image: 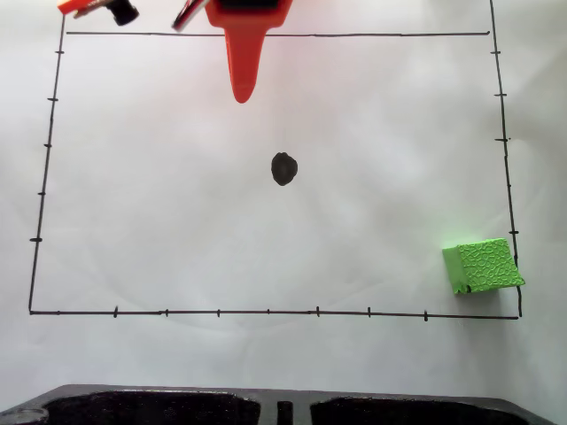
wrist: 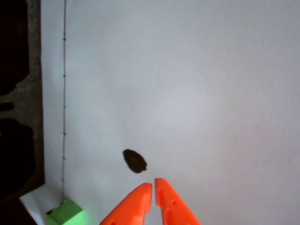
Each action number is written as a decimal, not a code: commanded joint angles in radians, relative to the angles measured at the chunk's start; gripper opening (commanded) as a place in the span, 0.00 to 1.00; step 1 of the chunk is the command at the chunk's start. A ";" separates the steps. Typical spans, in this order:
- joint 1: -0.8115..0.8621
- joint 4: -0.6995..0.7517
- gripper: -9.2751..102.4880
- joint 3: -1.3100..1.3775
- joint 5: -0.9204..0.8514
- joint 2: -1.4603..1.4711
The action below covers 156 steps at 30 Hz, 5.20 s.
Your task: Grasp the colored block, Place it on the black dot, and then return the arm to the default position.
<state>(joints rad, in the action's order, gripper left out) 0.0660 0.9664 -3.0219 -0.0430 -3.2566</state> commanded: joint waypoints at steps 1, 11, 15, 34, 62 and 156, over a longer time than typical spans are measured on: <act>-0.017 -0.011 0.08 0.002 -0.021 -0.012; -0.023 -0.011 0.08 0.002 -0.029 -0.012; -0.035 -0.011 0.08 0.002 -0.044 -0.012; -0.126 -0.097 0.08 0.371 0.069 0.551; -0.497 0.064 0.14 1.465 0.526 1.635; -0.541 0.267 0.18 1.882 0.434 2.056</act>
<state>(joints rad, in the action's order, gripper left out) -0.4985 1.2241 -1.0799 0.4142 -1.0584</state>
